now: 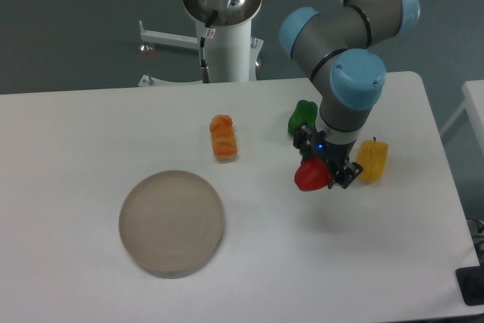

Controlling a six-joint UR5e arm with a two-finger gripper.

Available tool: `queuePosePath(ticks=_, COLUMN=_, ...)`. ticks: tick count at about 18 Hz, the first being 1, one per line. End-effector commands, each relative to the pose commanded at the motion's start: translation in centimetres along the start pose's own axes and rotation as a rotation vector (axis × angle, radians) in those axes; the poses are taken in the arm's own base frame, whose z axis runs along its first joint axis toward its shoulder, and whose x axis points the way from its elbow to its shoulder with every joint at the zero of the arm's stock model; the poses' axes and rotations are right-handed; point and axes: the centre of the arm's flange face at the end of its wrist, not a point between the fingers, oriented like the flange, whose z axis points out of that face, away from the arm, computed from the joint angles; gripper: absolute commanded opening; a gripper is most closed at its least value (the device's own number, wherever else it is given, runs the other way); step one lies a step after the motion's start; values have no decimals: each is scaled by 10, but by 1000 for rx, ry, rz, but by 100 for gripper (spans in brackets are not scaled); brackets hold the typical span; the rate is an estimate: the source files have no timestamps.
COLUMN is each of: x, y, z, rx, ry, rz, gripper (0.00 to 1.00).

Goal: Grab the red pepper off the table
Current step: 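Lift the red pepper up and carry it toward the green pepper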

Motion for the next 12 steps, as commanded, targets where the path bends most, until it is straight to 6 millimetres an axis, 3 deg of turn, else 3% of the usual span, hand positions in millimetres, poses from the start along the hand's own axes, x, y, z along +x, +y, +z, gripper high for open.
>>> queuePosePath(ticks=12, x=2, y=3, z=4, rx=-12, ry=5, rz=18, gripper=45)
